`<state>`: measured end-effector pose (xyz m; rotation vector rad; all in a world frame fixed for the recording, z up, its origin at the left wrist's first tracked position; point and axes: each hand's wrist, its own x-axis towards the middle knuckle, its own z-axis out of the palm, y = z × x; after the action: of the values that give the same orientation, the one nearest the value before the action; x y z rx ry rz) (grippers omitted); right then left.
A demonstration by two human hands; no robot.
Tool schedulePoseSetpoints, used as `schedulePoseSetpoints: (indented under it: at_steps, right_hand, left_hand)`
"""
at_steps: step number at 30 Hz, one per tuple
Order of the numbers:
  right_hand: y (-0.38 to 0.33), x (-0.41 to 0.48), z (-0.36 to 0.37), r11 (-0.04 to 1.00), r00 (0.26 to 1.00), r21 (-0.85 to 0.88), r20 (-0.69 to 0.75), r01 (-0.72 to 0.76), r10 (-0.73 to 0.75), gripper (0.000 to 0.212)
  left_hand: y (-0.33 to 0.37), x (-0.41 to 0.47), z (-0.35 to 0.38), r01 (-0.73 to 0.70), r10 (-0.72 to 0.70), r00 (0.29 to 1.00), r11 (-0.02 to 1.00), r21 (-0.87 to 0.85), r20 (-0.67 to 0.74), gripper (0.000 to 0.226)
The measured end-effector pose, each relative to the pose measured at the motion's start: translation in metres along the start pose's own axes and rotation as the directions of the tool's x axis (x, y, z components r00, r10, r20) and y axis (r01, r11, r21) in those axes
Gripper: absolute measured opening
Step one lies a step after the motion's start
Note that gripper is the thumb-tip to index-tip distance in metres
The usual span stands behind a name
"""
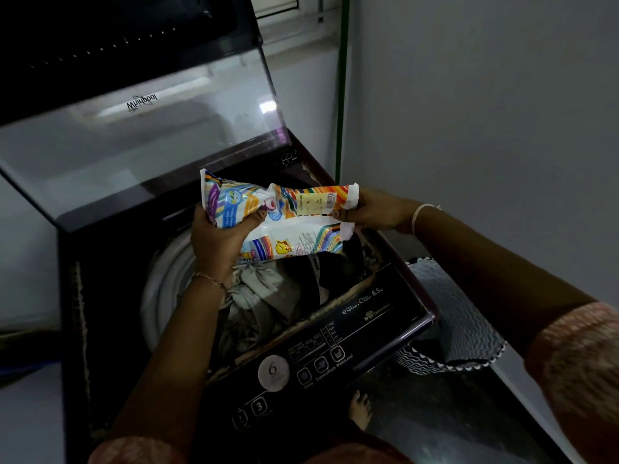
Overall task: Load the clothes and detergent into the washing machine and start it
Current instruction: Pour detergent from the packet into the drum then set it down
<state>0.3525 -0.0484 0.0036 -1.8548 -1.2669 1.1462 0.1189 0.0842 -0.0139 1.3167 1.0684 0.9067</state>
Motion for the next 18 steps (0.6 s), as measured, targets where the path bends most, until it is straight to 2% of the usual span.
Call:
schedulePoseSetpoints:
  at_steps: [3, 8, 13, 18]
  right_hand:
    - [-0.006, 0.001, -0.002, 1.000, 1.000, 0.000, 0.000, 0.028, -0.028, 0.030]
    - [-0.013, 0.005, -0.003, 0.999, 0.999, -0.031, -0.017, 0.043, -0.043, 0.036]
    - [-0.015, 0.009, -0.001, 1.000, 1.000, -0.018, -0.017, 0.012, -0.012, 0.037]
    - [-0.021, 0.011, 0.002, 0.995, 1.000, -0.100, -0.001, -0.011, 0.011, 0.036]
  left_hand:
    - [0.002, 0.004, 0.000, 0.000, 0.000, 1.000, 1.000, -0.011, -0.011, 0.070]
    - [0.002, 0.007, -0.002, 0.000, -0.001, 1.000, 0.999, -0.038, -0.026, 0.074]
    - [-0.001, 0.005, -0.005, 0.028, -0.031, 0.999, 0.995, -0.100, -0.028, 0.064]
    - [-0.006, 0.004, -0.008, 0.068, -0.075, 0.996, 0.988, -0.138, -0.048, 0.045]
